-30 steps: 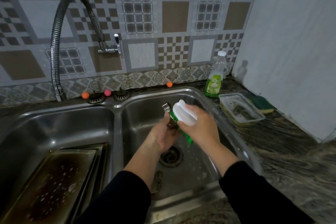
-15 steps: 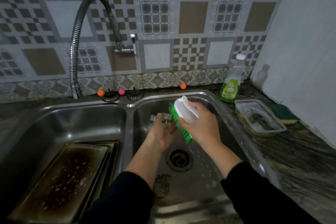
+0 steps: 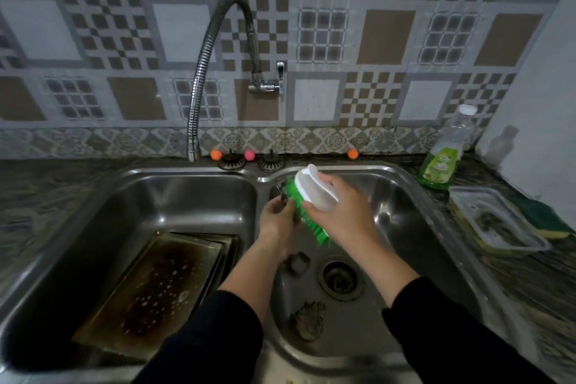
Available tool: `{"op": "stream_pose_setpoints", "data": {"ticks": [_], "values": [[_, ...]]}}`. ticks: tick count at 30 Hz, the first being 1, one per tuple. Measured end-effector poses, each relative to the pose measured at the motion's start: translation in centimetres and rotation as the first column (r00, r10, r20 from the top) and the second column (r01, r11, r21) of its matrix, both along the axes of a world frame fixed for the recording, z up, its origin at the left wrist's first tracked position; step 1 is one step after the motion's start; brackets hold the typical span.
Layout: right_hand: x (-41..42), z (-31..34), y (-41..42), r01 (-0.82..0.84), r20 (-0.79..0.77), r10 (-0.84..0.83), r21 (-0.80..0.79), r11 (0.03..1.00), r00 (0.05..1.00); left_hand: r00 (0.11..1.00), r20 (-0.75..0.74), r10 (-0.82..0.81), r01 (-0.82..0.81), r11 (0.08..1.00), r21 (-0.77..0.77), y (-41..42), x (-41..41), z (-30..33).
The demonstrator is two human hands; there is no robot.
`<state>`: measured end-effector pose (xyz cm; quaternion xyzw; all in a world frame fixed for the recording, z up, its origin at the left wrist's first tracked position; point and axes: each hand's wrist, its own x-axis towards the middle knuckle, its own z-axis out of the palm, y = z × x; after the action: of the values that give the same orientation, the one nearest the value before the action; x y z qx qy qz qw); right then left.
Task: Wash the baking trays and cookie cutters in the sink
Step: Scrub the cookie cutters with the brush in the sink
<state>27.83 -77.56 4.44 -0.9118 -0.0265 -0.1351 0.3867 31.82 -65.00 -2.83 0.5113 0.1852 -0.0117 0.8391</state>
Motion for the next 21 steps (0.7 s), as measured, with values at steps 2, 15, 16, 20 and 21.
{"op": "stream_pose_setpoints", "data": {"ticks": [2, 15, 16, 20, 21], "values": [[0.3, 0.3, 0.9, 0.005, -0.014, -0.006, -0.051, 0.999, 1.000, 0.999, 0.038, 0.024, -0.030, 0.987, 0.156, 1.4, -0.5, 0.2], [-1.9, -4.1, 5.1, 0.019, -0.071, -0.021, -0.024, 1.000, 0.997, 0.914, -0.389, 0.117, 0.357, 0.225, 0.907, 17.9, -5.9, -7.2], [-2.0, -4.5, 5.2, 0.024, -0.076, -0.026, -0.024, 0.999, 0.997, 0.905, -0.408, 0.121, 0.383, 0.188, 0.905, 18.5, -6.1, -7.8], [-2.3, -5.1, 5.2, 0.051, -0.098, -0.052, -0.018, 0.999, 0.994, 0.882, -0.456, 0.116, 0.437, 0.159, 0.885, 19.8, -6.5, -9.0], [-2.4, -5.2, 5.2, 0.056, -0.105, -0.057, -0.013, 0.998, 0.993, 0.880, -0.463, 0.106, 0.446, 0.152, 0.882, 19.8, -6.5, -9.0]]}}
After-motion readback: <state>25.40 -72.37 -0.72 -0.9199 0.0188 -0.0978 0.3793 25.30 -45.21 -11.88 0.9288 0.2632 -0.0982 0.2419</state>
